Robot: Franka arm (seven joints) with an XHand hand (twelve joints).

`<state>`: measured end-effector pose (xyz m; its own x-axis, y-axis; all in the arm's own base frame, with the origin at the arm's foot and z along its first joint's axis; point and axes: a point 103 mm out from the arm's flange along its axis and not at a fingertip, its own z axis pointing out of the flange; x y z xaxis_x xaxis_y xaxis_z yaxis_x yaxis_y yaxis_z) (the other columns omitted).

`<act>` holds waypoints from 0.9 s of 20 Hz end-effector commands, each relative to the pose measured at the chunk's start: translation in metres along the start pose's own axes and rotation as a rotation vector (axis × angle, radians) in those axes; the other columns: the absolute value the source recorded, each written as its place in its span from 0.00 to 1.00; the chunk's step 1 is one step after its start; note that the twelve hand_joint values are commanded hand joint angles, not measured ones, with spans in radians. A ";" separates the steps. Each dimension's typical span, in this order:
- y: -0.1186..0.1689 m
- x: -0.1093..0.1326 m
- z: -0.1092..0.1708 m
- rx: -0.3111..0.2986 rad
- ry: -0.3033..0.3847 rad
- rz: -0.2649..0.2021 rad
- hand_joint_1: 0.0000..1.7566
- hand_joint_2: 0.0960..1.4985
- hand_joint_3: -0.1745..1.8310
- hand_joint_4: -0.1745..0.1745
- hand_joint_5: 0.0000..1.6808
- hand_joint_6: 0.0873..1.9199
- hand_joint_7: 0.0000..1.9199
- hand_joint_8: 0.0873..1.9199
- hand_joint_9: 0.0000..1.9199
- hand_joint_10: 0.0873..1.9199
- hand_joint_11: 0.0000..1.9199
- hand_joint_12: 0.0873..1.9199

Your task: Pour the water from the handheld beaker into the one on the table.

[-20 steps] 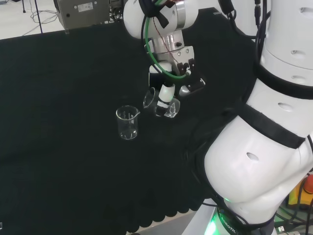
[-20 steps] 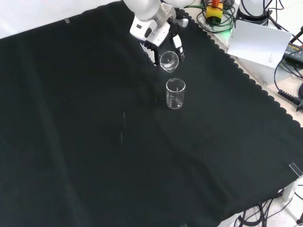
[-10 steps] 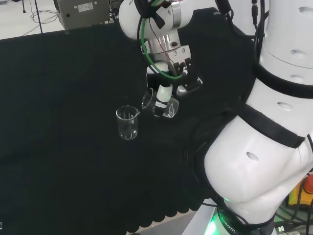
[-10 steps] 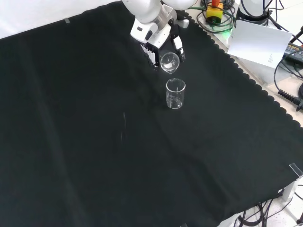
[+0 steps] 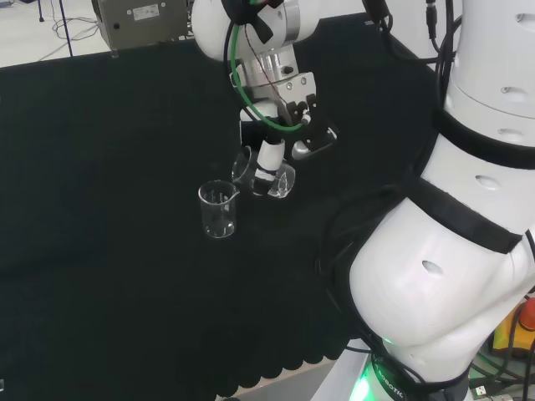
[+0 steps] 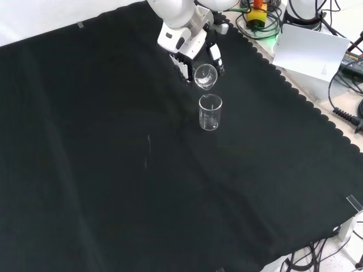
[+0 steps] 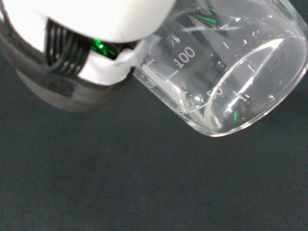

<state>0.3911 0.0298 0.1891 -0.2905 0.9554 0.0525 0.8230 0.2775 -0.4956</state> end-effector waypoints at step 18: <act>0.009 0.027 -0.014 0.100 -0.133 0.063 0.75 0.41 0.40 0.00 0.76 0.29 0.70 0.27 0.91 0.00 0.71 0.28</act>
<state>0.3981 0.0556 0.1978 -0.2978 0.9523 -0.0662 0.8013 0.2117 -0.5596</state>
